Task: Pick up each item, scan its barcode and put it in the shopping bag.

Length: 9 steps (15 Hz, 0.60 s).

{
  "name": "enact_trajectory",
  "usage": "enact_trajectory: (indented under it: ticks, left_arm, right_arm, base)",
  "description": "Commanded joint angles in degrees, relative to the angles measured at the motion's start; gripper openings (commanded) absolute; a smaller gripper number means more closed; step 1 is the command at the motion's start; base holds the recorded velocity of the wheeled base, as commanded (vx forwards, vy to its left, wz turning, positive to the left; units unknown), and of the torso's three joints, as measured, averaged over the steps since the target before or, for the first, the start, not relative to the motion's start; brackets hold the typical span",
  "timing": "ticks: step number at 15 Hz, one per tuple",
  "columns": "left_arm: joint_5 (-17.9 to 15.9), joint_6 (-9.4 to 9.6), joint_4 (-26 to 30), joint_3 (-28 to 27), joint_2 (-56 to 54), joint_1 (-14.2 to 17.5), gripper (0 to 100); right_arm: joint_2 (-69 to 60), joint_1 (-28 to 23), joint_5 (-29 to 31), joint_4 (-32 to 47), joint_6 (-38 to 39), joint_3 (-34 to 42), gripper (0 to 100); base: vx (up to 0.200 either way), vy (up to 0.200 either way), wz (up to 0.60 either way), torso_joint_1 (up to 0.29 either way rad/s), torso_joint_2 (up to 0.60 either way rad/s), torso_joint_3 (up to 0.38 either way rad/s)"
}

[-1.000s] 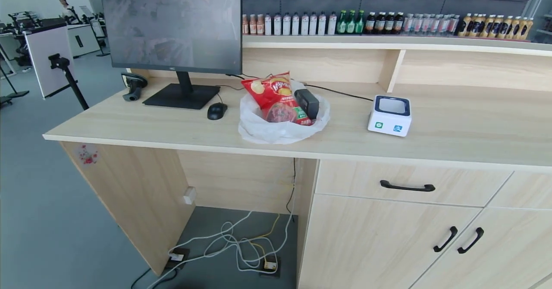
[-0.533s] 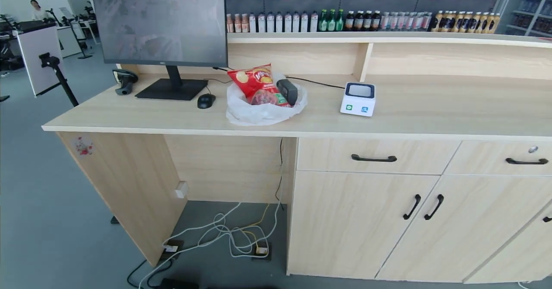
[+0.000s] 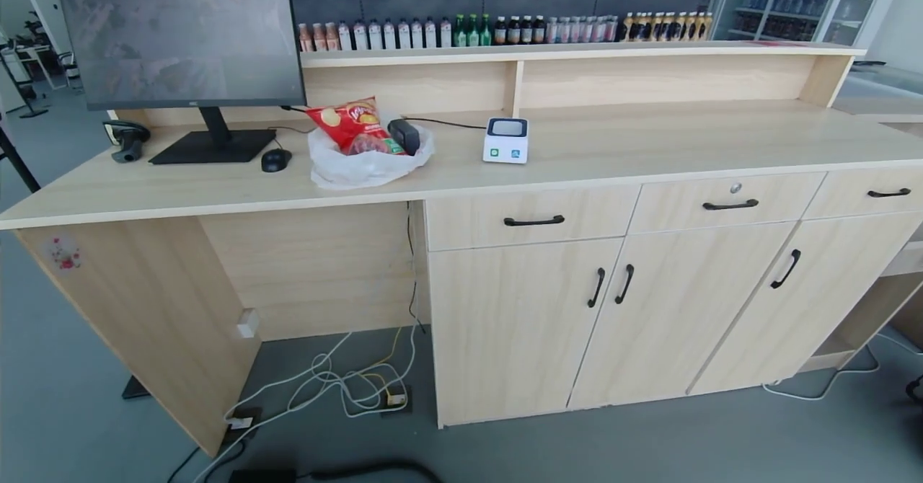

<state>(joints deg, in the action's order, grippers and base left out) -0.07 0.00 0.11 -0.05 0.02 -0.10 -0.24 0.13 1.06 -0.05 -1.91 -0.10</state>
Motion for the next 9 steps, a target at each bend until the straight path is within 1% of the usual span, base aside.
enact_trajectory:
  ticks: [1,9]
  left_arm:
    - [-0.01,-0.09,-0.02,-0.04,-0.02,0.01,100]
    - [-0.01,0.00,0.07,-0.04,-0.02,0.01,100]
  right_arm:
    - [0.24,-0.05,-0.01,-0.04,-0.02,0.01,100]
    - [0.24,-0.05,-0.01,-0.04,-0.02,0.01,100]
  base:
    - [-0.200,-0.200,0.00,0.017,0.00,0.002]
    - [0.000,-0.200,0.00,0.003,0.00,0.001]
